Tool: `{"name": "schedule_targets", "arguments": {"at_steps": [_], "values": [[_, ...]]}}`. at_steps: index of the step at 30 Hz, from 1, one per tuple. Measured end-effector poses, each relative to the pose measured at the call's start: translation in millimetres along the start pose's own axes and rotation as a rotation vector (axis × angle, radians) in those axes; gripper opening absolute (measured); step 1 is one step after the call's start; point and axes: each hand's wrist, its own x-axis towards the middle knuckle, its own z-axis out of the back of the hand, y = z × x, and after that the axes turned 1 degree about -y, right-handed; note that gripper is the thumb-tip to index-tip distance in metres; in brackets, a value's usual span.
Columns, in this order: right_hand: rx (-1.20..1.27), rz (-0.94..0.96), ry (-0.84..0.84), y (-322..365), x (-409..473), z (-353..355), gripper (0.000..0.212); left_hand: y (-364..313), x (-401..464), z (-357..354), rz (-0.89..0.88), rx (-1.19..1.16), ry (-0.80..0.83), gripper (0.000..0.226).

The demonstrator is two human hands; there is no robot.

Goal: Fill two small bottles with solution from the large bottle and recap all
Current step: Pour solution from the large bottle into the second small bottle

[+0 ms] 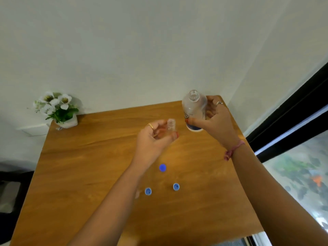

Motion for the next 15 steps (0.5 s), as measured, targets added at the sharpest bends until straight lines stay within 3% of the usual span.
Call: {"name": "schedule_targets", "arguments": {"at_steps": [6, 15], "values": [[-0.102, 0.184, 0.056, 49.5, 32.5, 28.3, 0.07, -74.7, 19.8, -10.6, -0.107, -0.178, -0.087, 0.04], [-0.277, 0.381, 0.12, 114.5, 67.2, 63.8, 0.068, -122.8, 31.2, -20.8, -0.221, -0.16, -0.199, 0.036]]}}
